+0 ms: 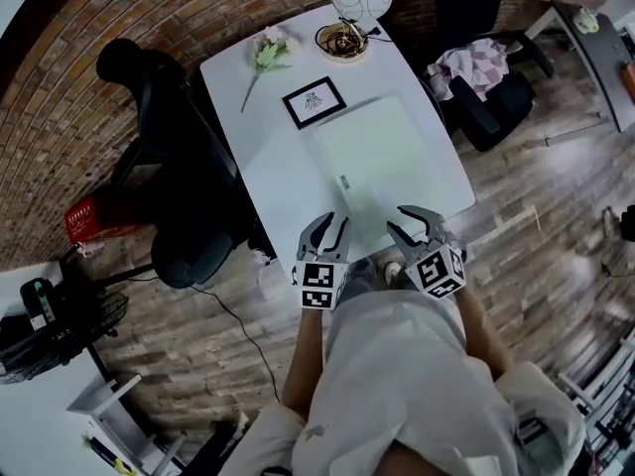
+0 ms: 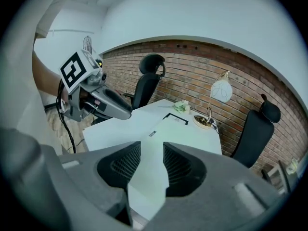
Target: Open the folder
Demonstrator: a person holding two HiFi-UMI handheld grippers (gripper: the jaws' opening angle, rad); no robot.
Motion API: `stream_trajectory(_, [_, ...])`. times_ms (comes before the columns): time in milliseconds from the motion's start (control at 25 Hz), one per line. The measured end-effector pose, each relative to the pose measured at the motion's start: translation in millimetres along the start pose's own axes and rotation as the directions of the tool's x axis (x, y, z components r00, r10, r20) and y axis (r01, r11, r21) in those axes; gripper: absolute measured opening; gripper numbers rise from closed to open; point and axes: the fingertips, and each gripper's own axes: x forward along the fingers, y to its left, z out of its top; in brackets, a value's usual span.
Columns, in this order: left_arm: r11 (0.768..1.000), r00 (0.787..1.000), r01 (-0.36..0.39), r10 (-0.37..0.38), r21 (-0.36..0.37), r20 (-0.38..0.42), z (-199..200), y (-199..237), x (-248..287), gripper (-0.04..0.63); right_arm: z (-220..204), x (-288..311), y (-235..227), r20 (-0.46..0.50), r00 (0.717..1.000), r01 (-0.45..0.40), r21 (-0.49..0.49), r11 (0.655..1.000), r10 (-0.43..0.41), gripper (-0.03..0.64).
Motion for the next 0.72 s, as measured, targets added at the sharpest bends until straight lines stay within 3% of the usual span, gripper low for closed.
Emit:
stream_trajectory(400, [1.000,0.996,0.029,-0.029,-0.008,-0.087,-29.3,-7.9,16.5,0.118,-28.3,18.5,19.2,-0.099,0.991,-0.096,-0.098,0.991,0.086,0.147])
stream_trajectory(720, [1.000,0.991,-0.001,-0.001,-0.013,-0.134,-47.8,-13.9,30.2,0.119,-44.5,29.5,32.8,-0.143,0.976,-0.194,-0.233,0.953,0.163,0.155])
